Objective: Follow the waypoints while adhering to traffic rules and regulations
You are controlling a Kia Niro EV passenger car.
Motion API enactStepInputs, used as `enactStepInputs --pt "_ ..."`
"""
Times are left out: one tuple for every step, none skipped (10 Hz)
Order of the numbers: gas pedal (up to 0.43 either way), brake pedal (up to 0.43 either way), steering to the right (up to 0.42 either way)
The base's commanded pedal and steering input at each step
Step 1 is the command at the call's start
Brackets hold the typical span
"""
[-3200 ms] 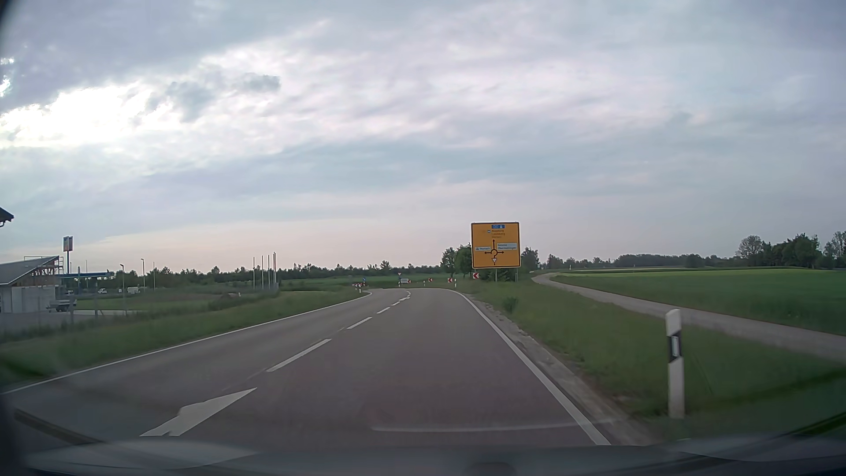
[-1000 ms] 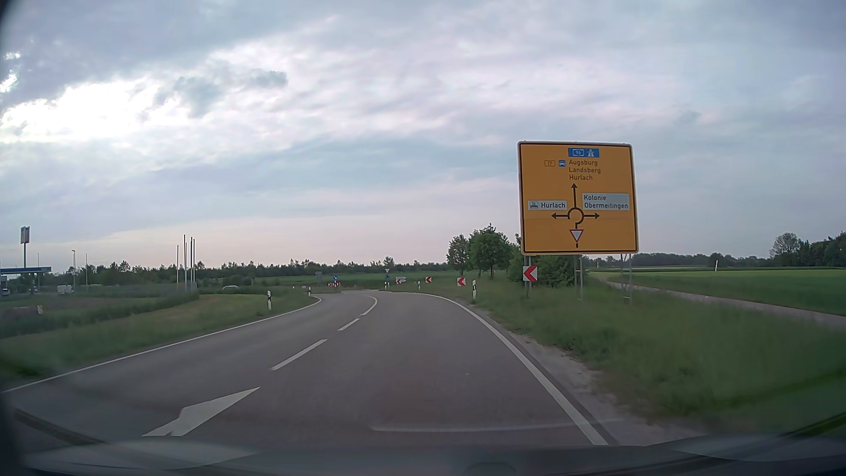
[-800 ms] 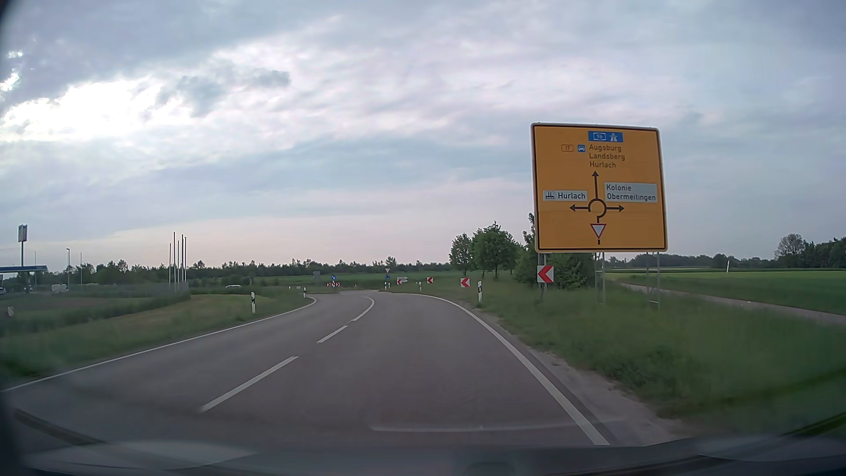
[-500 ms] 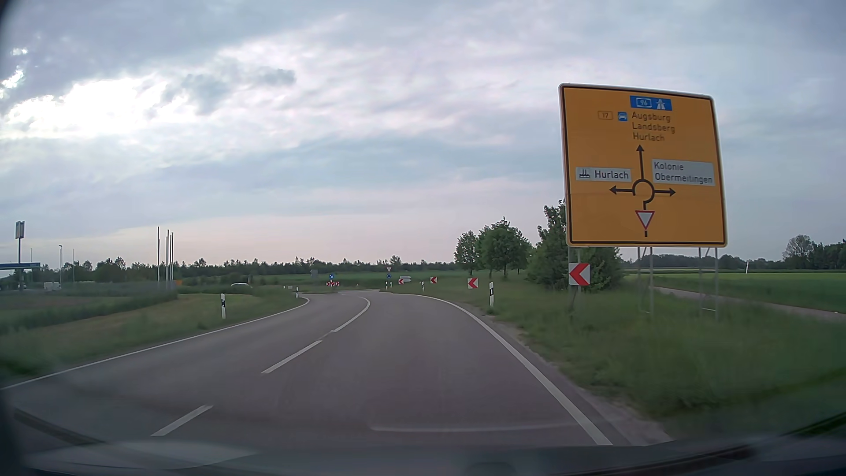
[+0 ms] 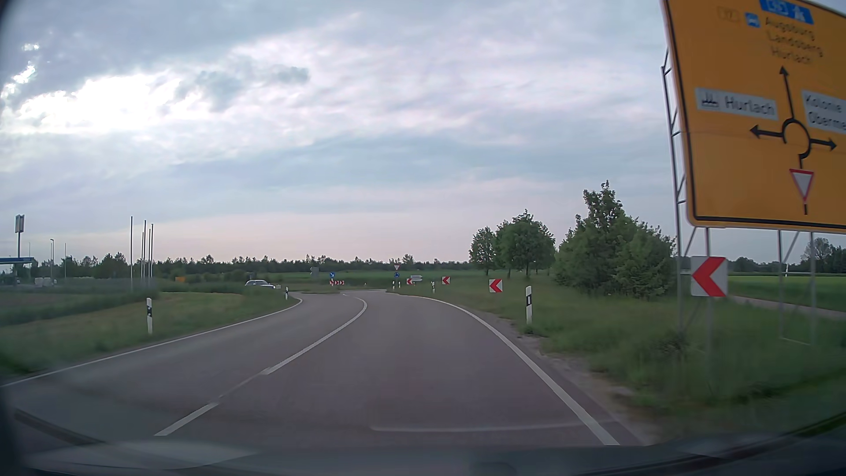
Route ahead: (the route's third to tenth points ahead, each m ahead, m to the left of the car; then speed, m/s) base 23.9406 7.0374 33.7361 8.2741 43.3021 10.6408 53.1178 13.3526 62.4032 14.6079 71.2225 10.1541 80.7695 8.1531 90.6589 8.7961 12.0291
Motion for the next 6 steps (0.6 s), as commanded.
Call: enactStepInputs --pt "0.028 0.0 -0.023" --pt "0.028 0.0 -0.023" --pt "0.028 0.0 -0.023" --pt "0.028 0.0 -0.024" --pt "0.028 0.0 -0.024" --pt "0.028 0.0 -0.024"
